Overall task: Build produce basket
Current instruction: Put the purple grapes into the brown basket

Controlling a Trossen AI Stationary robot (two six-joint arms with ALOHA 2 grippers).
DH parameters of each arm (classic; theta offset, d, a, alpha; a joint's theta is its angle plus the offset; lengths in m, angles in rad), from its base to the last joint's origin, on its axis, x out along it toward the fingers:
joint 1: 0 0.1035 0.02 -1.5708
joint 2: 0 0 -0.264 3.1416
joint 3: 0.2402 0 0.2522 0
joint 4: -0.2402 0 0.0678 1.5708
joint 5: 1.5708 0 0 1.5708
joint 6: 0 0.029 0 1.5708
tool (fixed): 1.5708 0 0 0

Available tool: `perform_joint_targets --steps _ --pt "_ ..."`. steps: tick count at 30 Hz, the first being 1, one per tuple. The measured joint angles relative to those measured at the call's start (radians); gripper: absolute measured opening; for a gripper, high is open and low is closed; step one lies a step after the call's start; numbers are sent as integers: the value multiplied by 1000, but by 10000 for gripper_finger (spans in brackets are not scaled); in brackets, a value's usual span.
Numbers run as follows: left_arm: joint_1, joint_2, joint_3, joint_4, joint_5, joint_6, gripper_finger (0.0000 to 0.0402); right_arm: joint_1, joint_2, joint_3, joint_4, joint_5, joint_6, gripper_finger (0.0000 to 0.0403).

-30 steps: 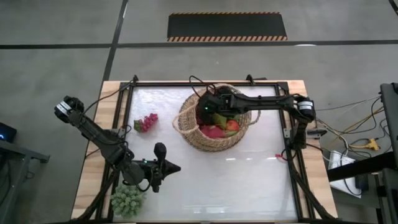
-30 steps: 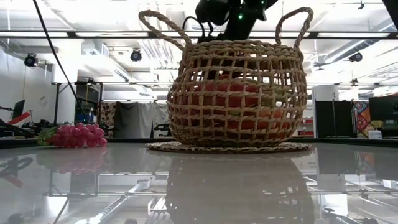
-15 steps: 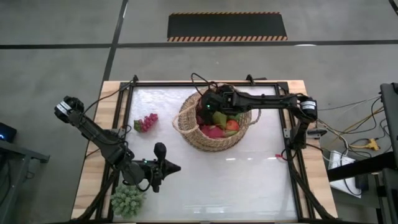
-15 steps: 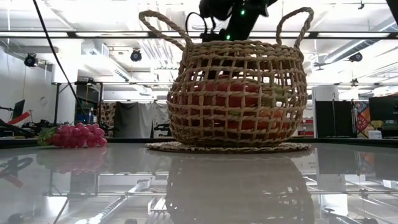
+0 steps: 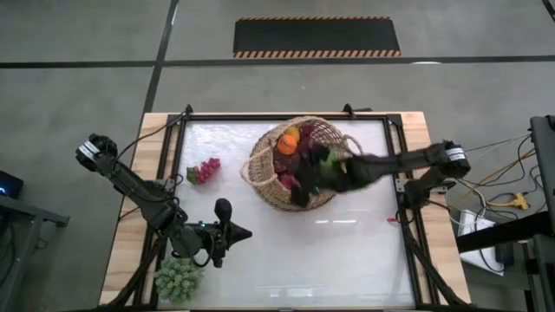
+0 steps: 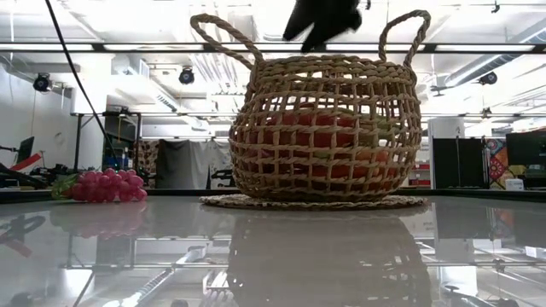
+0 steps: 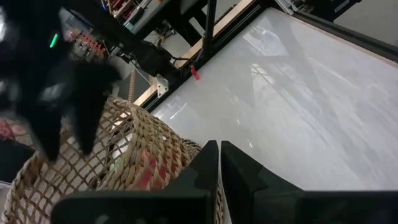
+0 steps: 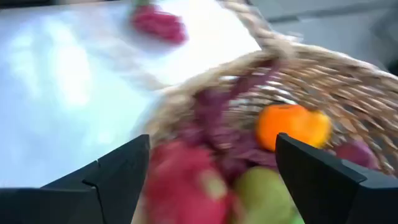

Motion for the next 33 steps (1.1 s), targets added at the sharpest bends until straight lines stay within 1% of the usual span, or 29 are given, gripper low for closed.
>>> perform_joint_targets --steps 4,8,10,13,18,23,26,28,30,33 --pt "1 0 -1 0 -1 -43 2 141 -32 -27 12 8 -21 327" --pt "1 0 -1 0 -1 -91 2 249 -66 -97 98 8 -39 327" --pt "1 0 -1 0 -1 -136 2 294 -87 -147 142 9 -53 327" --pt "1 6 -4 0 -2 -257 2 343 -118 -228 205 7 -84 327" --pt "1 42 -7 -1 -5 -428 2 375 -172 -363 323 8 -140 327" --pt "2 78 -7 -12 -77 -569 2 388 -243 -548 558 6 -240 327" --pt "17 84 -7 -28 -85 -652 2 393 -285 -665 697 -2 -299 327" --pt "36 83 -5 -76 -85 -721 2 393 -315 -732 793 -10 -335 327" --pt "65 78 -4 -150 -67 -802 2 390 -342 -793 871 -40 -365 327" --pt "122 69 -3 -274 25 -939 2 390 -389 -861 934 -90 -408 327"
